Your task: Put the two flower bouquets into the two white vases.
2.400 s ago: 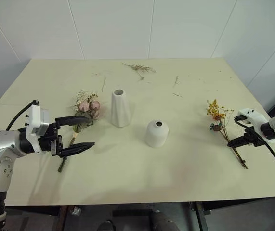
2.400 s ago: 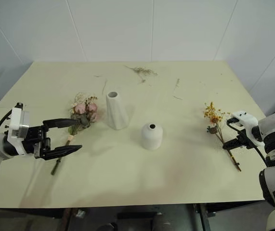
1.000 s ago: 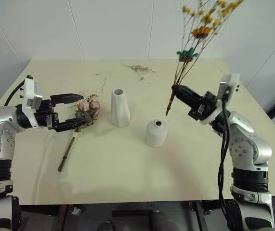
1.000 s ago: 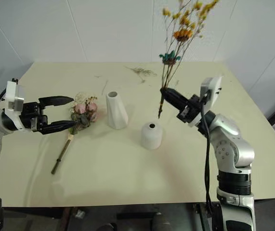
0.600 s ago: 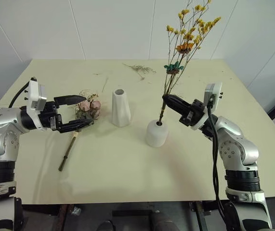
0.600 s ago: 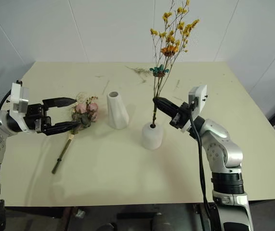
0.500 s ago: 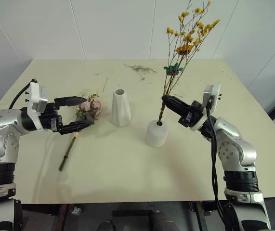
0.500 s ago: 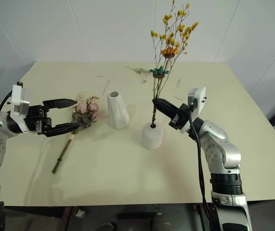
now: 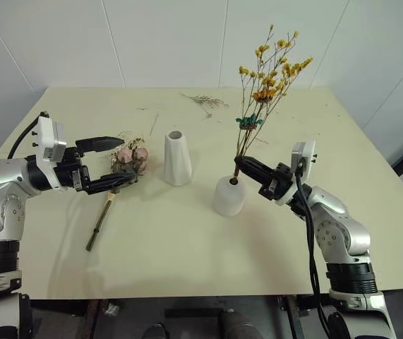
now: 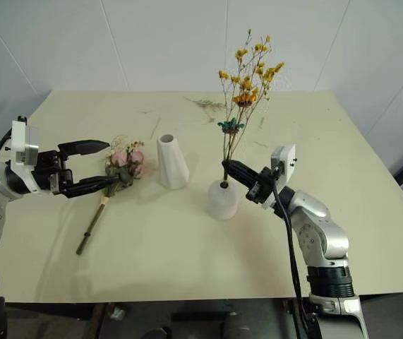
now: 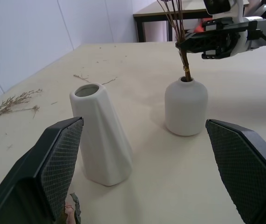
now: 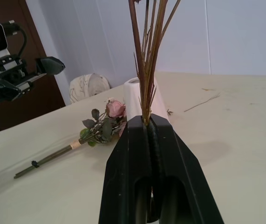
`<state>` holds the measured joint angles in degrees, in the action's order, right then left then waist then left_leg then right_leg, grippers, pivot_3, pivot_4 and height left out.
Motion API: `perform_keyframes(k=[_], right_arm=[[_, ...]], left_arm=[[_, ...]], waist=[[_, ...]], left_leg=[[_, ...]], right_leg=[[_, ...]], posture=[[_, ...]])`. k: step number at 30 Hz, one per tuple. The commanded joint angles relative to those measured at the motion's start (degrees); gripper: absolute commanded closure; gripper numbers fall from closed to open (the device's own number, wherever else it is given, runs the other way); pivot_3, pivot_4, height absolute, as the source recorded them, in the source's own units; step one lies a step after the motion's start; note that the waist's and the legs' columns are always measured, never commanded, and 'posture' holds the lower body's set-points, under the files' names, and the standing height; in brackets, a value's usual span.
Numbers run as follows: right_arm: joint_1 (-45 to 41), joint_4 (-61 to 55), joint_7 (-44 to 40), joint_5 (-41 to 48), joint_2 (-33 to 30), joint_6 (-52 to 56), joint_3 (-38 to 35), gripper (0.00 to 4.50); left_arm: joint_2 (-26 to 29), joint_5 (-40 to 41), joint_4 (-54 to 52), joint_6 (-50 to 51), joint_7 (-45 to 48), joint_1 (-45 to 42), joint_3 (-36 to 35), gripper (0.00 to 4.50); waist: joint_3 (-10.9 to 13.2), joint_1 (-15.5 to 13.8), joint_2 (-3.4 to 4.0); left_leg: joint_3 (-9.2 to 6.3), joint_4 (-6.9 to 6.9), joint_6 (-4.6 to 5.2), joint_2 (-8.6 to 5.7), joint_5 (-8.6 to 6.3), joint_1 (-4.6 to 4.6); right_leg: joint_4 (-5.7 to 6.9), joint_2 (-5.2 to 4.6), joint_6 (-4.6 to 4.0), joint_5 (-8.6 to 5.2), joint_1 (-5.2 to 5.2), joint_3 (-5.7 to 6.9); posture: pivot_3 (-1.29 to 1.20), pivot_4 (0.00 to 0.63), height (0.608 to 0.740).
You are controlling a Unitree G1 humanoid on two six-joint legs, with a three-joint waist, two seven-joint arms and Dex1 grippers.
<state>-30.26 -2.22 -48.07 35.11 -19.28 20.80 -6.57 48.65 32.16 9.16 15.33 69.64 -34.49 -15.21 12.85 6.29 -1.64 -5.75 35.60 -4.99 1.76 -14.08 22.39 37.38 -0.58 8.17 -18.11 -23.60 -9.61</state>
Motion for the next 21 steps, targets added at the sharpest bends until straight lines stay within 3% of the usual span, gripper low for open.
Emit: perform_keyframes(k=[1,3,6,12,15,21], right_arm=[[0.64,0.03,-1.03,-1.62,0.55,-5.05,-0.08,4.48],[0.85,0.85,-1.37,-2.58,0.73,-7.15,0.03,4.48],[1.55,0.21,-2.13,-2.66,0.77,-9.17,-0.23,3.78],[2.87,-1.21,-3.43,-3.61,-0.62,-11.19,0.23,1.73],[4.84,-2.3,-5.49,-3.69,-4.28,-9.78,-0.31,0.74],[9.52,-4.11,-10.43,-2.46,-15.73,-7.94,-4.73,0.74]], left_arm=[[0.22,0.98,-2.25,0.03,-0.57,-0.98,-1.17,0.0],[0.14,0.98,-2.34,0.12,-0.68,-1.14,-1.05,0.0],[0.02,0.96,-2.48,0.29,-0.87,-1.49,-0.89,0.0],[-0.16,0.32,-2.09,-0.48,-1.16,-1.94,-0.66,0.0],[-0.1,-4.02,0.43,-5.17,-3.01,-2.92,0.34,0.0],[2.35,-8.55,1.98,-5.36,-5.15,-1.15,1.09,0.0]], waist=[[0.0,0.0,0.0],[0.0,0.01,0.0],[0.0,-0.04,0.0],[0.0,-0.01,0.0],[0.0,-0.17,0.0],[0.0,-1.26,0.0]], left_leg=[[0.0,0.0,0.0,0.0,0.0,0.0],[0.0,-0.01,0.0,0.0,0.0,0.0],[0.0,-0.01,0.0,0.0,0.0,0.0],[0.0,0.0,0.0,0.0,0.0,-0.01],[0.0,0.0,0.0,0.0,0.0,0.0],[0.02,-0.01,0.0,-0.02,0.0,0.02]], right_leg=[[0.0,0.0,0.0,0.0,0.0,0.0],[-0.01,0.0,0.0,0.0,0.0,0.0],[-0.01,0.0,0.0,0.0,0.0,0.0],[0.0,0.0,0.0,0.0,0.0,0.0],[0.0,0.0,0.0,0.0,0.0,0.0],[-0.12,-0.01,0.0,0.0,0.02,-0.01]], posture=[[0.0,0.15,0.74],[0.0,0.15,0.74],[0.0,0.15,0.74],[0.0,0.15,0.74],[0.0,0.15,0.74],[0.0,0.15,0.74]])
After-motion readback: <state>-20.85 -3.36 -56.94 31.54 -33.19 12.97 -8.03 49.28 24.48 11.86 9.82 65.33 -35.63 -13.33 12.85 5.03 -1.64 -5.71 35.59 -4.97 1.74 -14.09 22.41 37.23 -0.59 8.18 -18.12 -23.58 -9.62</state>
